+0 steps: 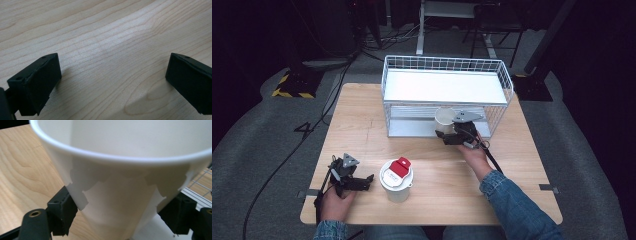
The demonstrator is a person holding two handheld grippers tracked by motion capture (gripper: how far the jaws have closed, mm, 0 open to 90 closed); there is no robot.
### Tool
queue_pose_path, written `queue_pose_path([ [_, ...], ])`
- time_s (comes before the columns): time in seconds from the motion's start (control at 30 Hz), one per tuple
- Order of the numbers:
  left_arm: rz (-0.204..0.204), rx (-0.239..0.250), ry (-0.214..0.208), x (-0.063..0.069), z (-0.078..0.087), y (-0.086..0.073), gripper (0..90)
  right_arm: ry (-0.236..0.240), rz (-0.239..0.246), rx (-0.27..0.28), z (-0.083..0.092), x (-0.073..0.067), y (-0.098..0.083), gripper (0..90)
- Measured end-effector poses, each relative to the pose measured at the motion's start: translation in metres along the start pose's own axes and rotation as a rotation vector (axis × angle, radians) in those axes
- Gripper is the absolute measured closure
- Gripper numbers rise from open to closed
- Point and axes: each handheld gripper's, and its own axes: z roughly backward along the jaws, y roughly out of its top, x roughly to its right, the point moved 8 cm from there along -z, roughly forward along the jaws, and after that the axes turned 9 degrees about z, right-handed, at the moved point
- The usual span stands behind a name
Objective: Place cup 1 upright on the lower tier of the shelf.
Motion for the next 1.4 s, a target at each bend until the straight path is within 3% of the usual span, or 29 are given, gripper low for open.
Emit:
queue_pose_path([
  [0.2, 0.0, 0.0, 0.0, 0.0, 0.0, 0.0, 0.6, -0.02, -0.026, -0.003, -0.008, 0.013, -0.008, 23.1],
  [0.47, 0.0, -0.001, 0.0, 0.0, 0.0, 0.0, 0.6, -0.043, -0.025, -0.011, -0.018, 0.023, -0.012, 23.1],
  [1.07, 0.0, -0.001, 0.0, 0.0, 0.0, 0.0, 0.6, -0.083, -0.051, -0.02, -0.036, 0.035, -0.021, 23.1],
  [1.4, 0.0, -0.001, 0.0, 0.0, 0.0, 0.0, 0.6, -0.074, -0.065, -0.036, -0.042, 0.038, -0.026, 23.1],
])
